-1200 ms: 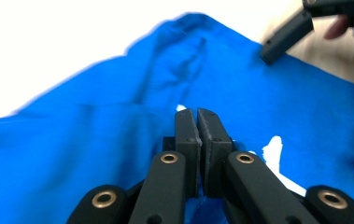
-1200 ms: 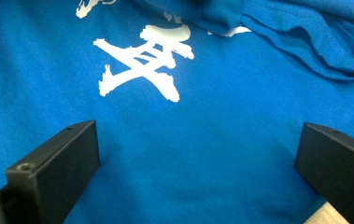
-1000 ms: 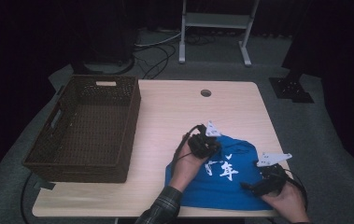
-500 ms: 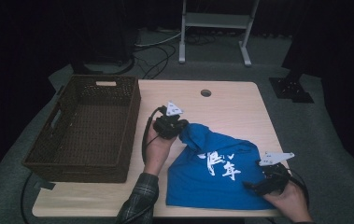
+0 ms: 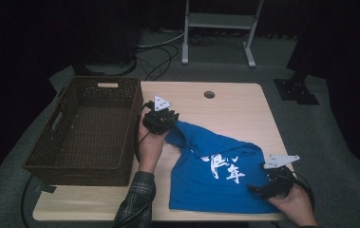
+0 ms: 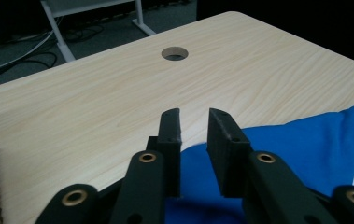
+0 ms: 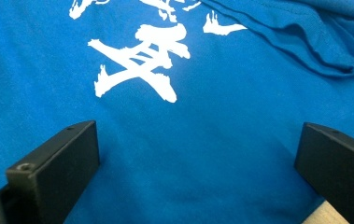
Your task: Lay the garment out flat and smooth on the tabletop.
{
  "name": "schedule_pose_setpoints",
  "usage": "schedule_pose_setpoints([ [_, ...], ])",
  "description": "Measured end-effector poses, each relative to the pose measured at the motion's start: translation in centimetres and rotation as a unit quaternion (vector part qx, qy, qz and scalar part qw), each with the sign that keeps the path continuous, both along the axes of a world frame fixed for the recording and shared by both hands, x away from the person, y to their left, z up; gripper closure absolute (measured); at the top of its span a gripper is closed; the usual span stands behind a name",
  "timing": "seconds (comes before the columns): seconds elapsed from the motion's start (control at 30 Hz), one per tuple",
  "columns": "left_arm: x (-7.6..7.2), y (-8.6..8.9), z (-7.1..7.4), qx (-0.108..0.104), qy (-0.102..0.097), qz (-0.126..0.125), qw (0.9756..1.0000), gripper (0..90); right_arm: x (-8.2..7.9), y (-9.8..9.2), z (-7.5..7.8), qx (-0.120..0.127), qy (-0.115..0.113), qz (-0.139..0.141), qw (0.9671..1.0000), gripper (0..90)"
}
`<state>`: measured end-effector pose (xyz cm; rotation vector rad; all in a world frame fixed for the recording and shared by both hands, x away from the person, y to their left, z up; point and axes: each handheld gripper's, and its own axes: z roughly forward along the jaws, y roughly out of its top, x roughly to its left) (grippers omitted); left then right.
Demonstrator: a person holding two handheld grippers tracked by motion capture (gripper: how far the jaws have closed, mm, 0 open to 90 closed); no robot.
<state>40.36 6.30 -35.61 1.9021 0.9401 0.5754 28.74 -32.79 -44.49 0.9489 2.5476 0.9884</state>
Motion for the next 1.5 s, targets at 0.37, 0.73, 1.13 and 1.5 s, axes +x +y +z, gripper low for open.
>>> schedule_pose_setpoints([
  [0.37, -0.9, -1.1, -0.9, -0.009, 0.012, -0.017, 0.9997, 39.6, 0.0, 0.0, 0.0, 0.000, 0.000, 0.000, 1.0000, 0.0],
  [0.73, -3.2, -1.8, -2.6, -0.034, 0.036, -0.040, 0.9980, 24.0, 0.0, 0.0, 0.0, 0.000, 0.000, 0.000, 1.0000, 0.0],
  [1.13, -7.2, -2.4, -5.7, -0.040, 0.068, -0.078, 0.9938, 17.1, 0.0, -0.1, 0.0, 0.001, 0.000, 0.000, 1.0000, 0.0],
  [1.5, -6.0, -3.6, -7.8, -0.022, 0.104, -0.095, 0.9898, 14.4, 0.0, -0.1, 0.0, 0.001, 0.000, 0.000, 1.0000, 0.0],
])
